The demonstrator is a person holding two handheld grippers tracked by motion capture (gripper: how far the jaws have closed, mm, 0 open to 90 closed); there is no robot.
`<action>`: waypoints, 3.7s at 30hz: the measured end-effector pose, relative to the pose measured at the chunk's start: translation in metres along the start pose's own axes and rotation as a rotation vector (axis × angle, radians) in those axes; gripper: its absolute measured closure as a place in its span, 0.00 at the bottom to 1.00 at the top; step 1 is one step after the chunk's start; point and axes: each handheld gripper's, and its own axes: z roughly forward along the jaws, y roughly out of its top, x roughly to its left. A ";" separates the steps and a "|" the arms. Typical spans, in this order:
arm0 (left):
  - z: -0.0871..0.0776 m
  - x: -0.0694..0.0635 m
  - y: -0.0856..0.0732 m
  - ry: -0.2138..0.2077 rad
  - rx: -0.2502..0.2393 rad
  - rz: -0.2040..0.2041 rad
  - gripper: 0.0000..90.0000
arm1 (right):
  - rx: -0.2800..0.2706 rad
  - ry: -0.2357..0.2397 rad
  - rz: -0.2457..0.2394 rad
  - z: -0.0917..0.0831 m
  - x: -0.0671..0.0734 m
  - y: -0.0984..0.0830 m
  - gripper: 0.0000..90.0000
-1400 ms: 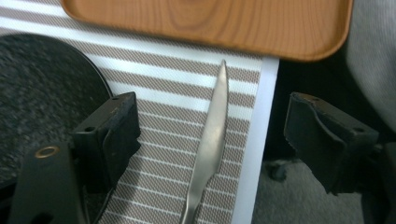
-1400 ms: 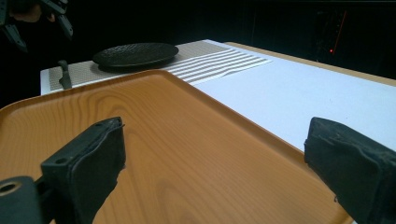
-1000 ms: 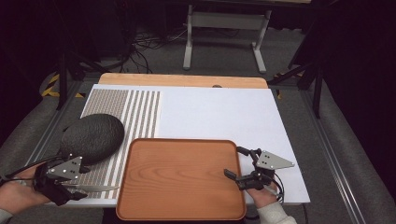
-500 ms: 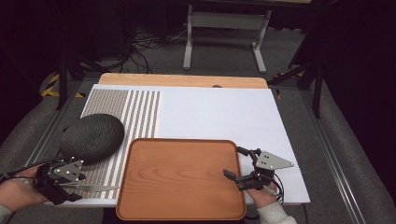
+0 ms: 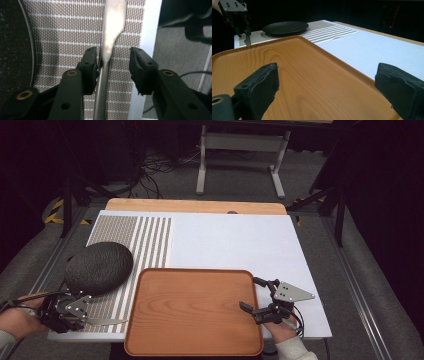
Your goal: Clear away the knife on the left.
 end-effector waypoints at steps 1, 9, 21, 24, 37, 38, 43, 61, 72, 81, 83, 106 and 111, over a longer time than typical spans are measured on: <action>0.000 0.001 0.000 0.003 0.006 0.003 0.70 | 0.000 0.000 -0.001 0.000 0.000 0.000 0.06; 0.005 0.005 0.000 0.012 0.056 0.050 0.86 | 0.001 -0.001 -0.003 0.000 0.000 0.000 0.06; 0.006 0.002 0.003 0.022 0.068 0.068 0.89 | -0.004 0.001 0.000 -0.001 0.000 0.000 0.06; 0.005 0.001 0.003 0.026 0.071 0.070 0.89 | -0.005 0.002 0.001 -0.001 0.000 0.000 0.06; -0.016 0.000 -0.002 0.076 0.003 0.002 0.89 | -0.012 -0.003 0.005 -0.002 -0.001 0.000 0.06; -0.017 0.000 -0.002 0.080 -0.008 -0.007 0.89 | -0.013 -0.003 0.006 -0.002 -0.001 0.000 0.06; -0.031 0.001 0.000 0.088 -0.076 -0.064 0.89 | -0.014 -0.006 0.005 -0.003 -0.001 0.001 0.06; -0.067 0.003 0.018 0.081 -0.353 -0.275 0.89 | -0.022 -0.011 0.006 -0.006 -0.003 0.002 0.06; -0.066 0.002 0.030 0.041 -0.442 -0.386 0.89 | -0.022 -0.012 0.006 -0.007 -0.003 0.002 0.06; -0.068 0.001 0.045 0.028 -0.502 -0.446 0.89 | -0.024 -0.014 0.005 -0.007 -0.004 0.002 0.06; -0.068 0.001 0.050 0.029 -0.512 -0.459 0.89 | -0.025 -0.013 0.005 -0.007 -0.003 0.002 0.06; -0.062 -0.003 0.109 -0.032 -0.568 -0.481 0.89 | -0.028 -0.011 0.006 -0.008 -0.004 0.002 0.06; -0.060 -0.004 0.119 -0.043 -0.578 -0.473 0.89 | -0.027 -0.010 0.006 -0.009 -0.004 0.002 0.06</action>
